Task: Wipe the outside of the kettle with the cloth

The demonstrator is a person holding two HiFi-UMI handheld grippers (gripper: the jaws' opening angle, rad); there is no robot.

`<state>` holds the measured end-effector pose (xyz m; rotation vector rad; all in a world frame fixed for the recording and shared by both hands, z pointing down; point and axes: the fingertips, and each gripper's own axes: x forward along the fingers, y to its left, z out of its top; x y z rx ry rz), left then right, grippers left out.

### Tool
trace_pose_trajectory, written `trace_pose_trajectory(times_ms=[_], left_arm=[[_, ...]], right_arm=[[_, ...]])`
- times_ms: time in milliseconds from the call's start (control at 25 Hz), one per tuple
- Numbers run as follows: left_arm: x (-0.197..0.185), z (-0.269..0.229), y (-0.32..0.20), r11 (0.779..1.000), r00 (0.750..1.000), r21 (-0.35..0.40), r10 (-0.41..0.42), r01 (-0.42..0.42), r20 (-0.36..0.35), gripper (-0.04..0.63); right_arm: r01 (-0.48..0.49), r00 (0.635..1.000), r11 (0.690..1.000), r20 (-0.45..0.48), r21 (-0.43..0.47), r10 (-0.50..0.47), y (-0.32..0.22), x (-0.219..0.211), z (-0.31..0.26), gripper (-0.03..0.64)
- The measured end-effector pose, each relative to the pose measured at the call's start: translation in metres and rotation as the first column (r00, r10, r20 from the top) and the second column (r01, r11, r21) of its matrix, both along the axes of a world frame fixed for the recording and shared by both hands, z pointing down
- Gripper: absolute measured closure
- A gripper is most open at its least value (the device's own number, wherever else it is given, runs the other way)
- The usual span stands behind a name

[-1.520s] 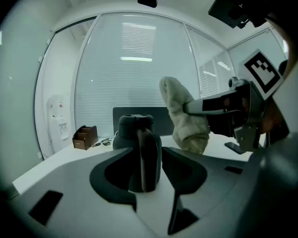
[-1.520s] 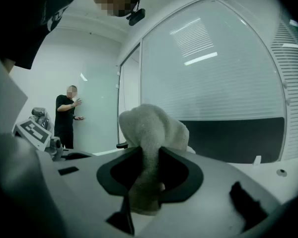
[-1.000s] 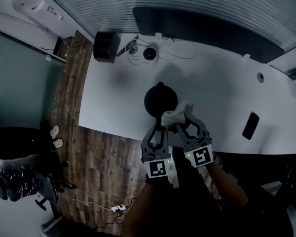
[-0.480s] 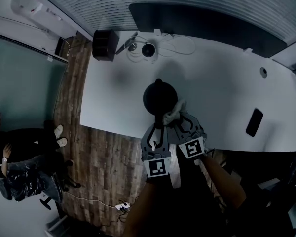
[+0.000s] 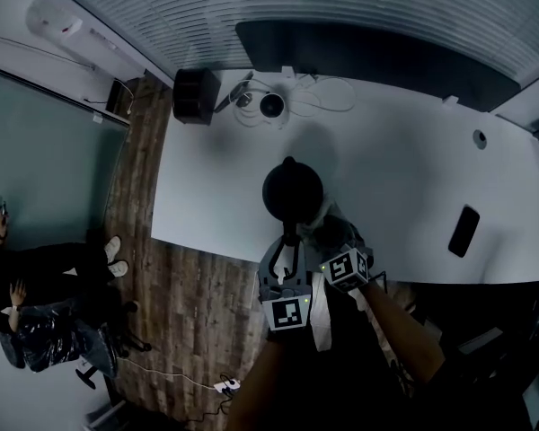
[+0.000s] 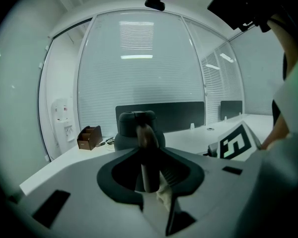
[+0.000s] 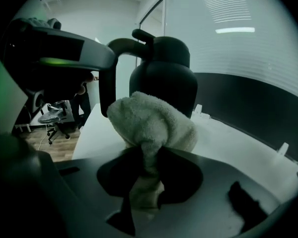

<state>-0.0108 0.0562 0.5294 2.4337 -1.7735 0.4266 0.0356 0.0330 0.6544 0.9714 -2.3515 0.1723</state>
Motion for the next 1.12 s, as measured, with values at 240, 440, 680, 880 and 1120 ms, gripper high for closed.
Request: trace_pose_trajectory(times_ms=[240,440,680,880,1120], left_arm=[[0.000,0.000,0.000,1.000,1.000,-0.023,0.020,-0.019,0.011,0.478],[-0.001,-0.002,-0.001,0.999,0.998,-0.007,0.045,-0.045,0.032,0.477],[-0.002,-0.003,-0.003,0.998,0.998,-0.014,0.060,-0.059,0.037,0.477],[-0.003,-0.002,-0.003,0.998,0.998,-0.012,0.065,-0.065,0.023,0.477],[-0.001,0.001,-0.002,0.996,0.996,-0.032,0.084,-0.082,0.040,0.477]], right_arm=[[0.070,0.992,0.979,0.087,0.189,-0.087,0.005,0.025,-0.096,0.520],[0.223,0.971,0.942,0.027,0.251,-0.237,-0.011,0.008,-0.119,0.518],[0.265,0.964,0.952,-0.045,0.156,-0.261,-0.004,0.006,-0.058,0.520],[0.284,0.956,0.958,-0.088,0.028,-0.281,0.003,-0.006,-0.005,0.520],[0.300,0.954,0.953,-0.018,0.028,-0.300,0.009,0.010,-0.023,0.520]])
